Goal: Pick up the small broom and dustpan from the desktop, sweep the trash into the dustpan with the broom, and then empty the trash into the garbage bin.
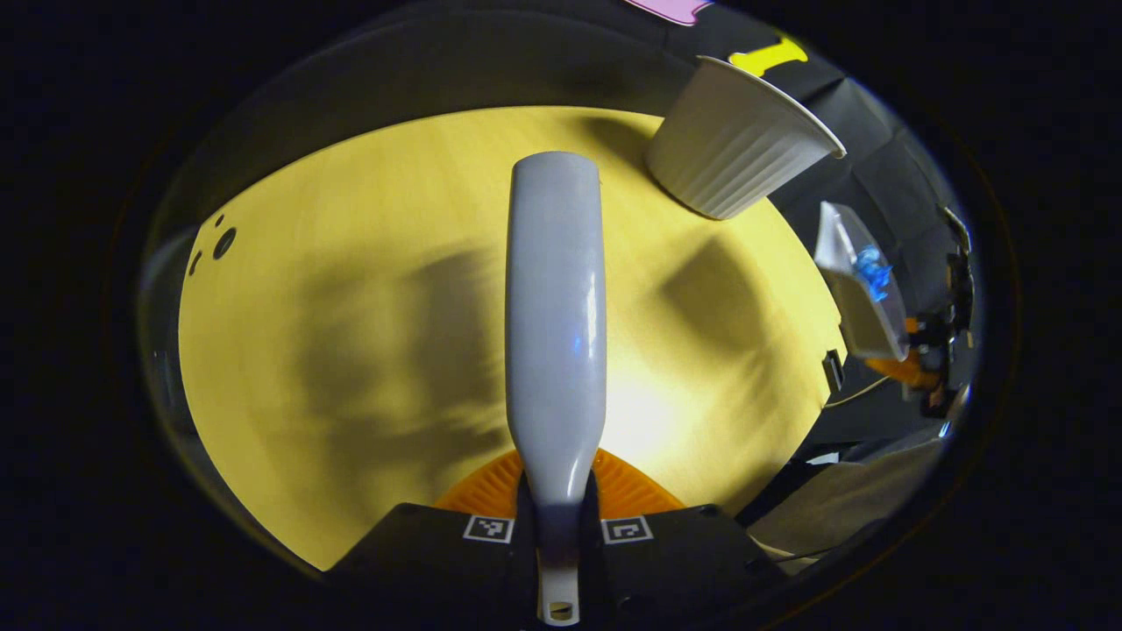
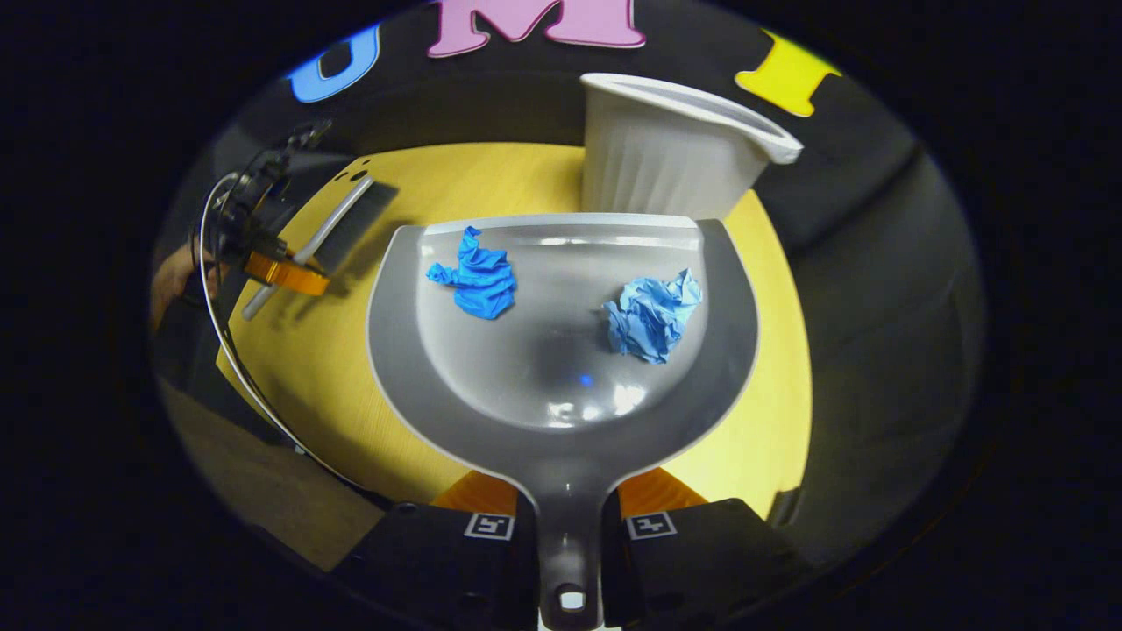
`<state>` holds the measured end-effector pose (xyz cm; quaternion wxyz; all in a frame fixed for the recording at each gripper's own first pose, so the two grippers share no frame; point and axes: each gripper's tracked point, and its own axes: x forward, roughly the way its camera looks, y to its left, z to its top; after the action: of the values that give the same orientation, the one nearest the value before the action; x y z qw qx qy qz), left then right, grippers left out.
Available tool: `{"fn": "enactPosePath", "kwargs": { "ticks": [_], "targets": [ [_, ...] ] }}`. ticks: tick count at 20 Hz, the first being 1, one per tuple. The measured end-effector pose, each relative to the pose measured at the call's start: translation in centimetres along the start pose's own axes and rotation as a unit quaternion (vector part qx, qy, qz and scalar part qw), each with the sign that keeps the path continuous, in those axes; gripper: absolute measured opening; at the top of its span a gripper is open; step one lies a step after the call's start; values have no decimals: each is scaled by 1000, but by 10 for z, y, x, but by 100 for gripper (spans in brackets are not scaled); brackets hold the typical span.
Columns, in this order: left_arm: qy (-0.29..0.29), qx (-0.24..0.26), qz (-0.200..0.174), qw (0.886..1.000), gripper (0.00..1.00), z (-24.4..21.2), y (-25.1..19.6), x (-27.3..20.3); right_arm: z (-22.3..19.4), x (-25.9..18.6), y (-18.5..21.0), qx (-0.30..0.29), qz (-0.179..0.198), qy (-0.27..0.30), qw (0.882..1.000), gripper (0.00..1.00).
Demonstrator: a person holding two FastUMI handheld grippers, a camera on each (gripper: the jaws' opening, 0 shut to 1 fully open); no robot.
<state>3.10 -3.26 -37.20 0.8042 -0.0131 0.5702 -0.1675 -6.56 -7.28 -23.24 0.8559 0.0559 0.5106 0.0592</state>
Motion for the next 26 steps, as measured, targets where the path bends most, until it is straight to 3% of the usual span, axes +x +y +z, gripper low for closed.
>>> {"fn": "enactPosePath", "kwargs": {
  "ticks": [1,4,6,8,9,10,15,22,26],
  "targets": [
    [0,0,11,1000,22,-5,8,-1,6,-12,-6,15,-9,1,1000,39],
    [-9,-2,33,999,22,-13,31,-1,39,-37,-18,49,-40,-8,998,24],
    [-8,-8,38,999,22,-23,44,2,67,-47,-24,73,-60,-22,995,24],
    [-1,-5,45,999,22,-32,53,6,84,-53,-24,93,-71,-34,993,31],
    [3,-2,45,999,22,-36,56,10,94,-54,-27,100,-75,-35,992,24],
    [5,-2,39,999,22,-38,54,12,106,-54,-31,105,-81,-37,991,31],
    [13,3,22,1000,22,-43,53,19,161,-34,-48,103,-104,-13,989,31],
    [14,3,10,1000,22,-50,54,27,181,-33,-63,96,-55,87,990,31],
    [16,11,11,1000,22,-49,57,29,183,-17,-74,7,-102,172,980,31]
  ]
}}
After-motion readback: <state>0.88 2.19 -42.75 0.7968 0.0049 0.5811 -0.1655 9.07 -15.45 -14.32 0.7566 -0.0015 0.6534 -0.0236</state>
